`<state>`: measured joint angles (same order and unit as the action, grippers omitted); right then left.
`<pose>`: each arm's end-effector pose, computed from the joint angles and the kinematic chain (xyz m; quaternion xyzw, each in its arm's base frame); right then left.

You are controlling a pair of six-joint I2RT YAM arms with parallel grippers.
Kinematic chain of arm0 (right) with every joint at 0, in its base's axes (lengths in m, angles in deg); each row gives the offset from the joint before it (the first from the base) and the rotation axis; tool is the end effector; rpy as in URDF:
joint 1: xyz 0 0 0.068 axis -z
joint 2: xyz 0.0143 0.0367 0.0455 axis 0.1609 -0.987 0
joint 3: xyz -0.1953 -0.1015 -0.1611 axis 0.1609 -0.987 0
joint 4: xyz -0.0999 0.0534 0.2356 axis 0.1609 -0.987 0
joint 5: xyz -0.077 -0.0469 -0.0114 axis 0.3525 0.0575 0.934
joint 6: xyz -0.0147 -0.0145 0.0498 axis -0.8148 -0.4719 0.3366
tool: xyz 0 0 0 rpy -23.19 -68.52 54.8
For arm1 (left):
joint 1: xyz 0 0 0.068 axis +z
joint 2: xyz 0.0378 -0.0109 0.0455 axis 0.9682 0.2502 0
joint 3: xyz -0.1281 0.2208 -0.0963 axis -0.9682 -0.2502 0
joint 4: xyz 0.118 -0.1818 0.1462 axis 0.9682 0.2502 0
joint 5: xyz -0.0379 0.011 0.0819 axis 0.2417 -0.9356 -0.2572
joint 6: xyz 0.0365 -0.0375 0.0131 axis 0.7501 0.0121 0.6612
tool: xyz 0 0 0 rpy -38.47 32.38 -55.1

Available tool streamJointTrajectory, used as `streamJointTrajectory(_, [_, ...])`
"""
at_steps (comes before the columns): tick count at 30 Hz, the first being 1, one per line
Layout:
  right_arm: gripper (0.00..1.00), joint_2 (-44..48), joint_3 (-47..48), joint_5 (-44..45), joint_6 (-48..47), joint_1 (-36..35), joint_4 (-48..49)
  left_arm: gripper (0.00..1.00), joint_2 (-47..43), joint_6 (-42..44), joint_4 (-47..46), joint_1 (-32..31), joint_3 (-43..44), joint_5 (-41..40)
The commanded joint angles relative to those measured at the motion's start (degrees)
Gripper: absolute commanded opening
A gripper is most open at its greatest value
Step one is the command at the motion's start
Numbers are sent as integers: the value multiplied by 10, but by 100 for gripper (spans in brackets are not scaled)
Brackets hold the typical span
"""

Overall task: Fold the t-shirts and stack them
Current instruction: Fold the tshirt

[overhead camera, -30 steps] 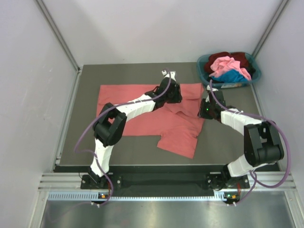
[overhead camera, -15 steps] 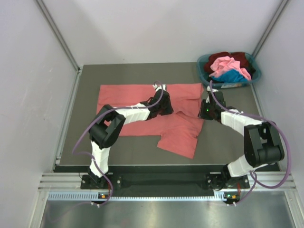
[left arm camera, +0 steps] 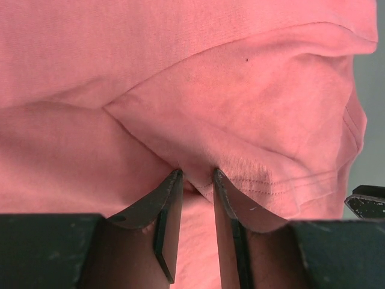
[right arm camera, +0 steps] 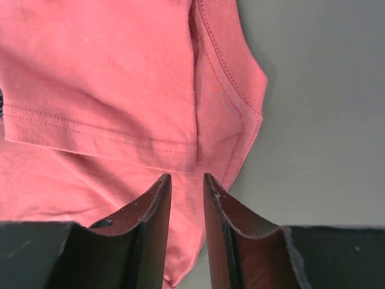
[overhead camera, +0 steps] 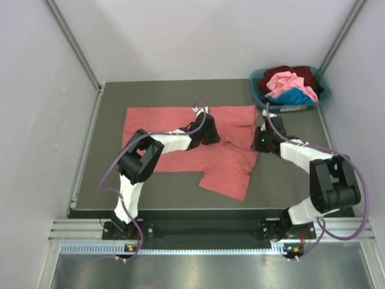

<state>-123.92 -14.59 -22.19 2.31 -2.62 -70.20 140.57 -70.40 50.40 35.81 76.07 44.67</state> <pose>0.2907 0.0628 0.1766 0.0456 0.9373 0.1109 0.3273 0.3496 -0.2886 0.1513 -0.0491 0.9041 -0.2729 0.3251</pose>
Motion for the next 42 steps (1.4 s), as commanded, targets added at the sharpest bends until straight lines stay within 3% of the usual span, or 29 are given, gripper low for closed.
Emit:
streamJointTrajectory(1, [29, 20, 1, 4, -7, -2, 10, 33, 9, -9, -19, 1, 28, 14])
streamJointTrajectory(10, [29, 20, 0, 4, -6, -2, 10, 35, 21, -7, 6, 1, 49, 8])
streamJointTrajectory(13, [29, 23, 0, 4, -5, -1, 10, 29, 20, -5, 9, 0, 51, 8])
streamJointTrajectory(17, [29, 25, 1, 4, -3, -2, 9, 14, 20, -2, 28, 1, 65, 7])
streamJointTrajectory(19, [29, 25, 1, 4, -3, -2, 7, 0, 19, -1, 49, 0, 76, 7])
streamJointTrajectory(26, [29, 35, 1, 4, -4, -1, 2, 0, 14, -1, 86, 1, 101, 11])
streamJointTrajectory(33, [29, 43, 1, 3, -7, -2, -5, 0, 11, 30, 196, 2, 162, 19])
streamJointTrajectory(42, [29, 38, 2, 9, 0, -2, -9, 0, 22, 66, 275, 5, 190, 78])
